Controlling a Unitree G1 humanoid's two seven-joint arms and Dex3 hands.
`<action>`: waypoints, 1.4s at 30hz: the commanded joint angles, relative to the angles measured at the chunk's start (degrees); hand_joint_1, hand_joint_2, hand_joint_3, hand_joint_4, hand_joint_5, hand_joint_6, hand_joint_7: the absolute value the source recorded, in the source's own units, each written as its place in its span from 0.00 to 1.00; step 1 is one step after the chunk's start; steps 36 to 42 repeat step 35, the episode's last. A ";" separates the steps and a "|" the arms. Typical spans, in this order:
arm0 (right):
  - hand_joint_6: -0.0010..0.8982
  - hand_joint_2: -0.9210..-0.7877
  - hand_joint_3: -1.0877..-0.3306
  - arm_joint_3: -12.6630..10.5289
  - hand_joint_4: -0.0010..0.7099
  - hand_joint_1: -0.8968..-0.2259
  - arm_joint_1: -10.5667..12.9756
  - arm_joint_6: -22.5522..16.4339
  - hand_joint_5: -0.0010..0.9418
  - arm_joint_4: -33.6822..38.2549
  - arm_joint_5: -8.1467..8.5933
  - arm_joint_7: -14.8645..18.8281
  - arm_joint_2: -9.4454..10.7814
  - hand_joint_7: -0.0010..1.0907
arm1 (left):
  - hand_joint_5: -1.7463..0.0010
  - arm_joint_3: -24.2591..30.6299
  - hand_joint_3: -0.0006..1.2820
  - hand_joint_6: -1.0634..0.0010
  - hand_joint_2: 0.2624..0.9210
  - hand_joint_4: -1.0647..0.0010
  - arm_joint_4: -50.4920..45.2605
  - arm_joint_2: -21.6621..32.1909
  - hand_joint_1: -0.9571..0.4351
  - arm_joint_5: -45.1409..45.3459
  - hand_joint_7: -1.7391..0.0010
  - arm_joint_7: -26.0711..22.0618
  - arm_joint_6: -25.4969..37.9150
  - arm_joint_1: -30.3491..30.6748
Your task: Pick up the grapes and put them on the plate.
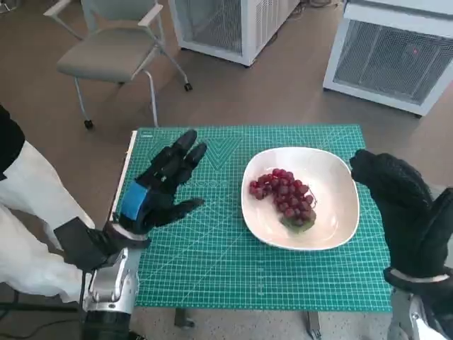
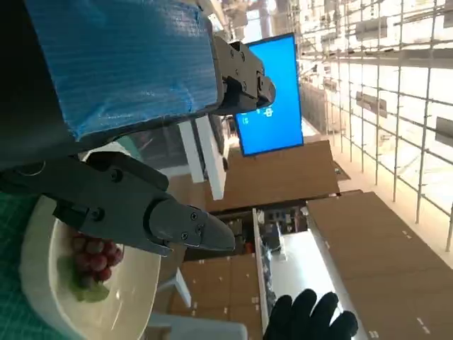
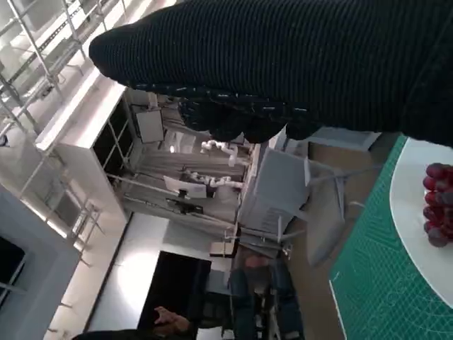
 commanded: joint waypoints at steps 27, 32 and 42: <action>0.21 0.00 0.70 -0.12 0.62 0.60 -1.01 0.44 0.52 1.74 0.53 1.02 -0.07 0.82 | 1.00 1.75 0.07 0.76 1.00 0.79 -4.38 -0.78 0.50 -0.95 1.00 -0.67 1.45 2.36; 0.21 0.00 0.71 -0.02 0.62 0.59 -1.10 0.74 0.52 1.61 0.67 0.89 0.08 0.82 | 0.99 1.84 0.06 0.75 1.00 0.77 -3.88 -0.58 0.62 -0.41 1.00 -0.77 0.34 2.40; 0.21 0.00 0.71 0.01 0.62 0.59 -1.13 0.83 0.52 1.57 0.72 0.88 0.09 0.82 | 0.99 1.89 0.07 0.74 1.00 0.74 -3.66 -0.56 0.65 -0.29 0.99 -0.76 -0.03 2.34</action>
